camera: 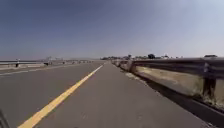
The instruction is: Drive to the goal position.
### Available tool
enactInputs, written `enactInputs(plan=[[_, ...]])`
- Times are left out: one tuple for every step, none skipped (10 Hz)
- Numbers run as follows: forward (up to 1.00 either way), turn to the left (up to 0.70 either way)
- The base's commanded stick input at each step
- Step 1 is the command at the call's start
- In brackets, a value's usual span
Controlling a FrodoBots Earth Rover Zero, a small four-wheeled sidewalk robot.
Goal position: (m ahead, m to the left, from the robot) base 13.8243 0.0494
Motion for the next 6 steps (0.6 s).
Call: enactInputs(plan=[[0.50,0.00],[0.50,0.00],[0.50,0.00],[0.50,0.00],[0.50,0.00],[0.50,0.00]])
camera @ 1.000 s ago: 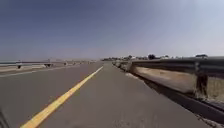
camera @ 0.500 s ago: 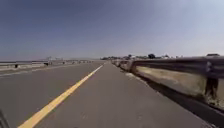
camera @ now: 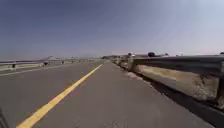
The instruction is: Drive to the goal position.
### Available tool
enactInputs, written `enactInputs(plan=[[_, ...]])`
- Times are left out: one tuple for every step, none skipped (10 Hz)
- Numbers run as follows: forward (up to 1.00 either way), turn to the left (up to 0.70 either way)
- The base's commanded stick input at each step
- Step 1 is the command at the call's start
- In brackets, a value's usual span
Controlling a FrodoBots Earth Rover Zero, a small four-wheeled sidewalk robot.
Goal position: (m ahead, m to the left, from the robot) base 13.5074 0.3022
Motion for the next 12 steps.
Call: enactInputs(plan=[[0.50,0.00],[0.50,0.00],[0.50,0.00],[0.50,0.00],[0.50,0.00],[0.50,0.00],[0.50,0.00],[0.50,0.00],[0.50,0.00],[0.50,0.00],[0.50,0.00],[0.50,0.00]])
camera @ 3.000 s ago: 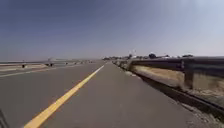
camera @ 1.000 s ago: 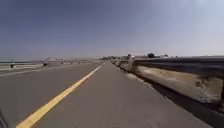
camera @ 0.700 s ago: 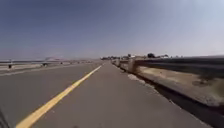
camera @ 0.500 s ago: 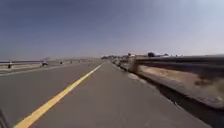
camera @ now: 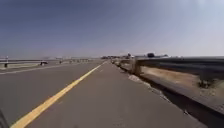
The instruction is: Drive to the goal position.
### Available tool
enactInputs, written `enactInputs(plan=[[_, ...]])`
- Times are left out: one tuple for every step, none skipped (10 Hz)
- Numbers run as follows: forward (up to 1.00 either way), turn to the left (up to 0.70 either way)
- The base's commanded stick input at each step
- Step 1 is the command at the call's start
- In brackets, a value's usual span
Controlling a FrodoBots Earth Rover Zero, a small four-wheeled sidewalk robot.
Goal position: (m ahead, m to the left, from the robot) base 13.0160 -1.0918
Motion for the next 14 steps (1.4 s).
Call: enactInputs(plan=[[0.50,0.00],[0.50,0.00],[0.50,0.00],[0.50,0.00],[0.50,0.00],[0.50,0.00],[0.50,0.00],[0.50,0.00],[0.50,0.00],[0.50,0.00],[0.50,0.00],[0.50,0.00],[0.50,0.00],[0.50,0.00]])
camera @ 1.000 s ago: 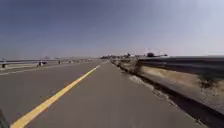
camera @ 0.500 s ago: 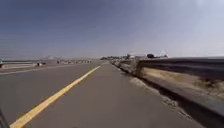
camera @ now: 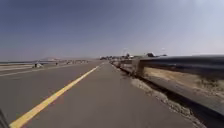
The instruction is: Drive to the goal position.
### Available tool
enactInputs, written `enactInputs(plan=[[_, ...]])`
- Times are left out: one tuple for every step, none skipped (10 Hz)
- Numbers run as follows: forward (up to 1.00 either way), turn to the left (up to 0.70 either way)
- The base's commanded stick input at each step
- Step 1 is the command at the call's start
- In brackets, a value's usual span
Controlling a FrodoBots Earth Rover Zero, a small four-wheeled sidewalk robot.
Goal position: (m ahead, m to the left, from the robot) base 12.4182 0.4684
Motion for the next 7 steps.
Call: enactInputs(plan=[[0.50,0.00],[0.50,0.00],[0.50,0.00],[0.50,0.00],[0.50,0.00],[0.50,0.00],[0.50,0.00]])
